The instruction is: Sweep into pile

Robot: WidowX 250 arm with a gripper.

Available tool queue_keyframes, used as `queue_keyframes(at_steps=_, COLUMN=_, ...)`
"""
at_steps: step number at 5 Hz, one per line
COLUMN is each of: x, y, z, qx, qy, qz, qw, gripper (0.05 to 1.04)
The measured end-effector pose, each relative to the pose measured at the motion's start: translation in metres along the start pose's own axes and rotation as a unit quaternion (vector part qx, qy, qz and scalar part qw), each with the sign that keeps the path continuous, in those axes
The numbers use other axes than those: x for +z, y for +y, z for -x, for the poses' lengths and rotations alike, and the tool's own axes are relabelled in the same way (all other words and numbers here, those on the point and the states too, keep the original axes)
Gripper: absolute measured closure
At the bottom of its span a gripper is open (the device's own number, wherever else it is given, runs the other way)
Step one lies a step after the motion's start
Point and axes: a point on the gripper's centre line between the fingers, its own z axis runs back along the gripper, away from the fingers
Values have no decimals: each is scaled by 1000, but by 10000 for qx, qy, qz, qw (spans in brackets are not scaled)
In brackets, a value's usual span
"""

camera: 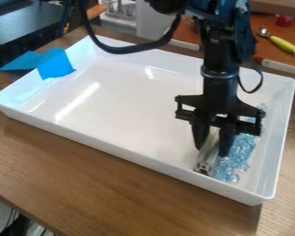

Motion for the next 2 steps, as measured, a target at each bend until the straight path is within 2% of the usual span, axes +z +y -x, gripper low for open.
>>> queue_keyframes(at_steps=1, x=27, y=36, z=-9, qx=271, qy=-254, qz=-297, qw=9989, gripper=705)
queue_keyframes(at_steps=2, x=50, y=55, z=-28, qx=394, qy=-370, qz=-289, qw=9981, gripper=706)
